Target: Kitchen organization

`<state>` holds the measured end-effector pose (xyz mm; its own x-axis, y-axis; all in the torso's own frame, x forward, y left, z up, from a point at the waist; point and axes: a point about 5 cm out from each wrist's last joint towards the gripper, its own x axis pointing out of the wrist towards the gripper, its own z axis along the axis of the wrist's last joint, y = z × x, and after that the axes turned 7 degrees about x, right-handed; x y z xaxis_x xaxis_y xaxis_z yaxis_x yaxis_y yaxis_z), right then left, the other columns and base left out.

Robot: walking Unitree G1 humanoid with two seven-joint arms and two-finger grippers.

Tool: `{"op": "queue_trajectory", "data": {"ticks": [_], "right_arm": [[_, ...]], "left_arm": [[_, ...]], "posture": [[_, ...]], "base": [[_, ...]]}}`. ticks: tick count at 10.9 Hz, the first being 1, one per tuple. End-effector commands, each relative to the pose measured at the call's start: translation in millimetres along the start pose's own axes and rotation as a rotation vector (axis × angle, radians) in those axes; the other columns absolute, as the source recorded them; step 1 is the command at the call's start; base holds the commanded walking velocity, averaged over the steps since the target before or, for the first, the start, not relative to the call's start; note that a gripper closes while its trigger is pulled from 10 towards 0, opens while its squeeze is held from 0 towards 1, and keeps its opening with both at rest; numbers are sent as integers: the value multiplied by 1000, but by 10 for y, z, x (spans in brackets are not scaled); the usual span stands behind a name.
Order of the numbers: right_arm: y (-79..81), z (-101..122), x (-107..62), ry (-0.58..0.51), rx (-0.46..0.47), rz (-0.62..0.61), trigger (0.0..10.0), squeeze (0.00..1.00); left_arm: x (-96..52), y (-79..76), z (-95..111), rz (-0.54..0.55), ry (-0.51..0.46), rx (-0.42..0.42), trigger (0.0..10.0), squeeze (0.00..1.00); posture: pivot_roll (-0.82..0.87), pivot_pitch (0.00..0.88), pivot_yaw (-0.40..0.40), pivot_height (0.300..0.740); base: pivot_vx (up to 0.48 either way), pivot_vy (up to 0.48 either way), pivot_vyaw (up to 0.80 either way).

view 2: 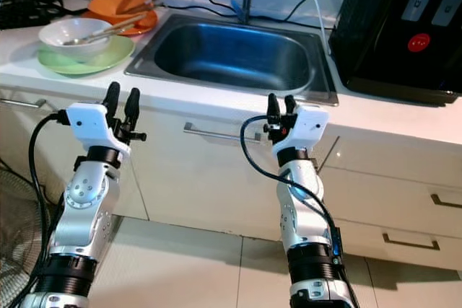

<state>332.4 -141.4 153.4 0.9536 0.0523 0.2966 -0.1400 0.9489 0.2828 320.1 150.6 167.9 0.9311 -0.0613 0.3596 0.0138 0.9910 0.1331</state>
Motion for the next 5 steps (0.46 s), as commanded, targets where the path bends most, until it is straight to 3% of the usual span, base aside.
{"op": "queue_trajectory", "data": {"ticks": [1, 5], "right_arm": [[-1, 21, 7, 3, -4, 3, 10000, 0], [23, 3, -6, 23, 5, 6, 10000, 0]], "left_arm": [[53, -26, 75, -4, -23, 3, 10000, 0], [53, -29, 78, -1, -18, 1, 10000, 0]], "posture": [[186, 14, -48, 740], [190, 21, -53, 740]], "base": [[307, 247, 0], [349, 268, 0]]}}
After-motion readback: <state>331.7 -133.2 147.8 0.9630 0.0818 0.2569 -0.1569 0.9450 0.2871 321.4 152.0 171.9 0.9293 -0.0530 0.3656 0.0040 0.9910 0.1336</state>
